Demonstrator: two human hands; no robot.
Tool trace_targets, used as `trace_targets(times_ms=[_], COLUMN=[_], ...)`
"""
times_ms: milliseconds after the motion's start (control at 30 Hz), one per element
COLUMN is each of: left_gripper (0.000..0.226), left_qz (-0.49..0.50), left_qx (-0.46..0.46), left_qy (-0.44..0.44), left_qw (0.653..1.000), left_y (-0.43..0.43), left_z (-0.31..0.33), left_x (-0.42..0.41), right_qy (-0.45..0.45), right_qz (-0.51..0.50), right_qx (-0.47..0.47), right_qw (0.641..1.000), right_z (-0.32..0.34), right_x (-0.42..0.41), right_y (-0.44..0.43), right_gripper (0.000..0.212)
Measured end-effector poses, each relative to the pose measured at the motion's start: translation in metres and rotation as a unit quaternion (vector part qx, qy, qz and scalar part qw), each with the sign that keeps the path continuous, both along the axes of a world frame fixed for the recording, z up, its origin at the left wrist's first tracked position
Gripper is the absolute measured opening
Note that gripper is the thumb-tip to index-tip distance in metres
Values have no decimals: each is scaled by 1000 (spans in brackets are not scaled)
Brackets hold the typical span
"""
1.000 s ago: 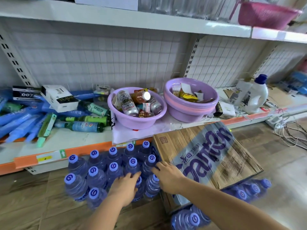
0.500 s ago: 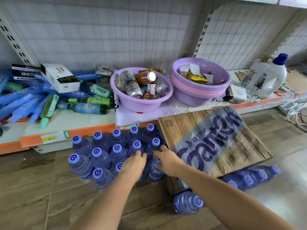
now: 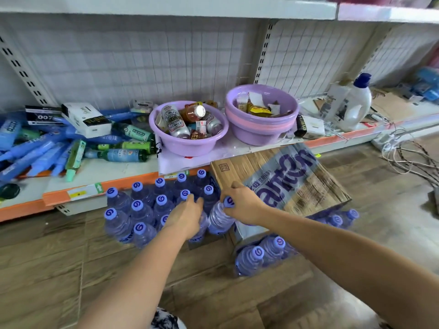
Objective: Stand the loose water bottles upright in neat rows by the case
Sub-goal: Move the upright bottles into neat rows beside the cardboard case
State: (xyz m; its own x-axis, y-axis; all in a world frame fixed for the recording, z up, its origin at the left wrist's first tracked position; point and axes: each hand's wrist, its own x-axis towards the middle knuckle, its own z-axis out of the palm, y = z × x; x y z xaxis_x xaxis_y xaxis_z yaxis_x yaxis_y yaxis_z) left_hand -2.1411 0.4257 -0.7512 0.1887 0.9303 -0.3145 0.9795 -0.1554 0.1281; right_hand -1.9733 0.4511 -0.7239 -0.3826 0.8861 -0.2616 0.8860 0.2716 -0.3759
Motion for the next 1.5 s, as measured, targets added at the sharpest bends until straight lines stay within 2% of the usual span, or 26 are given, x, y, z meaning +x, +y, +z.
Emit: trace_targets(times_ms=[200,367,500,600,700,867,1100,1333,1500], left_gripper=[35,31,28,29,31,34,37,40,45], left_qz=[40,62,58,49,23,18,-4,-34,-29], left_qx=[50,66,64,70,76,65,45,4,8], left_qy=[-1,-64,-94,-73,-4,50,34,16,1], left_qw=[998,994,992,994,997,996,998,999,1000], left_y=[-35,-49,-64,-82,-92,-108,-132,-128,-124], left_z=[53,78,63,54,45,29,-26,-75,-91], left_x=[30,52,69,81,89,102,133,162,176], right_qy=[63,91,94,72,53,57,2,-45,-37], right_qz=[7,41,13,58,114,132,159,139,114], right_qx=[78,144,118,91,82,84,27,-17,-35], right_qw=[995,984,989,992,989,986,987,989,992], right_z=[62,97,102,99,87,58,-19,-83,-111], right_x=[32,62,85,99,115,144,171,177,180], right_y=[-38,-62,-70,-77,-86,-97,-107,-107,-104], right_gripper=[24,17,19,17,14,16,16,22,25])
